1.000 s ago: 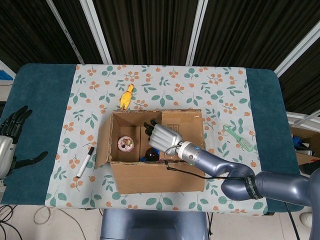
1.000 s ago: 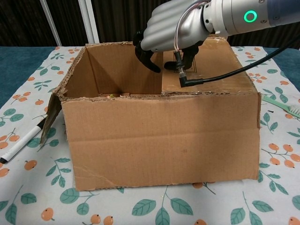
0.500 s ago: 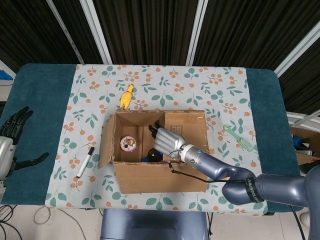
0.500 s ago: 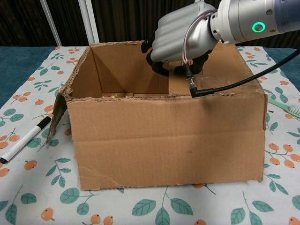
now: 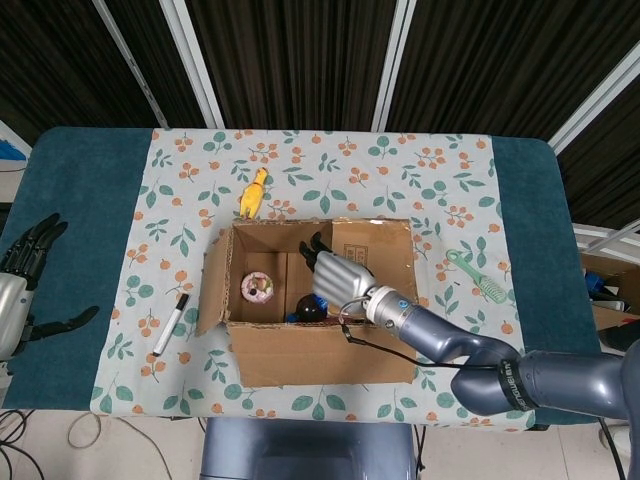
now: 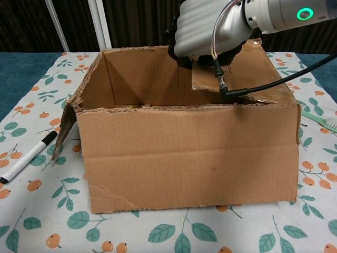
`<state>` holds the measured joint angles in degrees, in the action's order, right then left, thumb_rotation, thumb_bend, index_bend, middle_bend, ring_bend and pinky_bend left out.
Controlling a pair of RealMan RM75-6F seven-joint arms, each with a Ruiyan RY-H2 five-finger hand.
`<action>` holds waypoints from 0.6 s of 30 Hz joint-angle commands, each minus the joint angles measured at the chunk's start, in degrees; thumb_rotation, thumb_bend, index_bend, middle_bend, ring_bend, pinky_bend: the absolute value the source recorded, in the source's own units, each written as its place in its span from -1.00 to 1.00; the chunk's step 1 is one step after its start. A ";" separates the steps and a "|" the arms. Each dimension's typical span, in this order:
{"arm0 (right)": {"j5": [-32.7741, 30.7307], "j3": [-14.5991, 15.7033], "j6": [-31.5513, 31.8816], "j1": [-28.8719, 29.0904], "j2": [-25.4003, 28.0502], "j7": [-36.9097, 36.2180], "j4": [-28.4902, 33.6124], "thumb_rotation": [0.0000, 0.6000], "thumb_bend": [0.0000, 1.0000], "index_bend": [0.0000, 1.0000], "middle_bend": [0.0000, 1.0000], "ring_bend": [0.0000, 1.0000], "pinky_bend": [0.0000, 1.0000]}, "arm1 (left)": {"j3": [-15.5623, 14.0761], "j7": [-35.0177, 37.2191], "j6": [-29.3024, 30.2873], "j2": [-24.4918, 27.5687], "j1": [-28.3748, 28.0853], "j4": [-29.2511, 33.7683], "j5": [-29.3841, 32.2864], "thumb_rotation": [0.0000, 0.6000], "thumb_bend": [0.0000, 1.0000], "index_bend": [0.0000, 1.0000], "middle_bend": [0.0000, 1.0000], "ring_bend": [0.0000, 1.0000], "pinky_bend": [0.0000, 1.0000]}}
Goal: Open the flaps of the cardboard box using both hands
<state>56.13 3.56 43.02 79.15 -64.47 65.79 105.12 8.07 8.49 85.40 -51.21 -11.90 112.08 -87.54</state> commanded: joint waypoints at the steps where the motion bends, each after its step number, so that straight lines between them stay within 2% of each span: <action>1: -0.26 0.28 0.72 0.42 1.21 1.01 1.60 1.00 0.25 0.07 -0.48 -0.81 -0.62 | -0.02 0.02 0.16 0.06 0.07 0.16 -0.19 1.00 -0.79 -1.00 -1.00 -1.00 -0.79; 18: -2.44 1.23 4.06 1.83 7.44 6.68 7.87 1.00 0.25 0.07 -0.49 -0.81 -0.62 | -0.47 0.05 1.19 0.64 0.57 1.46 -2.11 1.00 -0.79 -1.00 -1.00 -1.00 -0.79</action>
<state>53.95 4.66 46.85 80.85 -57.33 72.11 112.72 7.61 8.55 86.59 -50.57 -11.33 113.53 -89.64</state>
